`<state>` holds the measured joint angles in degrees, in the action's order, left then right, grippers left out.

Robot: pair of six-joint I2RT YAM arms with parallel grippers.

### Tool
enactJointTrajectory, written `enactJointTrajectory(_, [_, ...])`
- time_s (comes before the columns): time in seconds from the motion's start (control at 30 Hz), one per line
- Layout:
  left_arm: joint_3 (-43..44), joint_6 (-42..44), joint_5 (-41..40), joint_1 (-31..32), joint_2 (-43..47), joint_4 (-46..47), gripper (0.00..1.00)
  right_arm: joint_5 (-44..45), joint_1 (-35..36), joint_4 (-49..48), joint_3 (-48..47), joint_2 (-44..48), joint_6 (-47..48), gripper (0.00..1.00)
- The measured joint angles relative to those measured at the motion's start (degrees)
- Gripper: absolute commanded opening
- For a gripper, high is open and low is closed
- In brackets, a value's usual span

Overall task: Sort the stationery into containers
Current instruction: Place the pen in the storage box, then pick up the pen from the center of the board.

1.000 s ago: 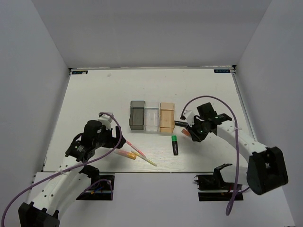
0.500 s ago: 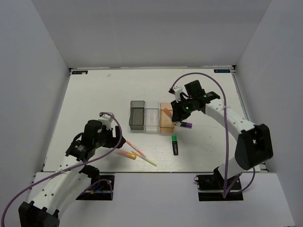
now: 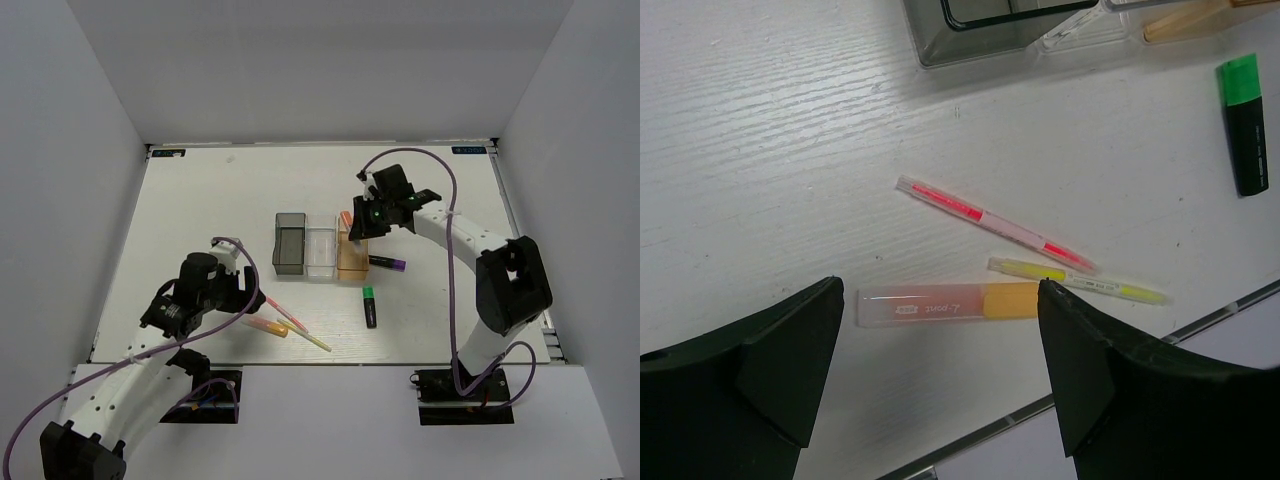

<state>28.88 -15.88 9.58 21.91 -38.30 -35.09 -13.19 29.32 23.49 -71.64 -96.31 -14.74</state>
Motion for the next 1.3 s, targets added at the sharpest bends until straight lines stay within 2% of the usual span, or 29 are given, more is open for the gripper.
enactJointTrajectory(0.4, [0.0,0.0,0.13,0.0,-0.79,0.0,0.88,0.48,-0.07,0.02,-0.37,-4.13,-0.39,0.35])
enactJointTrajectory(0.5, [0.0,-0.13,0.15,0.0,-1.38,-0.02,0.83,0.66,-0.07,-0.02,-0.37,-3.93,0.11,0.37])
enactJointTrajectory(0.53, [0.0,-0.26,0.22,0.0,-1.6,0.0,0.73,0.7,-0.07,-0.02,-0.37,-3.8,0.15,0.38])
enactJointTrajectory(0.6, [0.0,-1.44,0.26,0.0,-1.9,0.0,0.63,0.83,-0.07,-0.02,-0.37,-3.48,0.33,0.4])
enactJointTrajectory(0.63, [0.0,-2.05,0.26,0.0,-2.01,0.0,0.5,0.92,-0.07,-0.02,-0.37,-3.34,0.37,0.4])
enactJointTrajectory(0.67, [0.0,-3.15,0.31,0.0,-2.14,-0.02,0.42,1.03,-0.07,-0.02,-0.37,-3.15,0.39,0.4])
enactJointTrajectory(0.73, [0.0,-6.14,-0.11,0.0,-2.47,-0.17,0.31,1.18,-0.07,0.0,-0.37,-2.89,0.48,0.4])
enactJointTrajectory(0.8, [0.02,-10.08,-0.94,0.0,-3.17,-1.07,0.31,1.36,-0.07,0.02,-0.31,-2.19,0.66,0.41])
enactJointTrajectory(0.83, [0.11,-13.03,-1.81,0.02,-3.61,-2.32,0.39,1.49,-0.07,0.02,-0.13,-1.49,0.85,0.41])
enactJointTrajectory(0.9, [0.11,-18.62,-3.48,0.02,-3.98,-5.2,0.4,1.88,-0.07,-0.07,0.66,0.5,1.49,0.43])
enactJointTrajectory(0.93, [0.11,-22.25,-4.39,0.02,-3.89,-6.93,0.46,2.16,-0.11,-0.09,1.36,2.1,1.88,0.44])
enactJointTrajectory(1.03, [0.09,-32.17,-6.64,0.11,-2.84,-11.39,0.52,3.21,-0.42,-0.48,4.04,8.09,3.45,0.48])
enactJointTrajectory(1.07, [0.11,-35.21,-7.43,0.22,-2.58,-12.96,0.59,3.74,-0.59,-0.52,5.14,10.34,4.0,0.48])
enactJointTrajectory(1.1, [0.15,-37.9,-8.07,0.28,-2.51,-14.56,0.61,4.2,-0.83,-0.66,6.08,12.22,4.55,0.48])
enactJointTrajectory(1.17, [0.81,-43.91,-8.85,0.35,-3.69,-18.29,0.65,5.14,-1.53,-1.09,8.28,15.67,5.29,0.49])
enactJointTrajectory(1.3, [3.19,-52.04,-9.18,0.92,-10.6,-21.62,0.65,5.86,-3.19,-1.62,12.66,19.06,6.23,0.49])
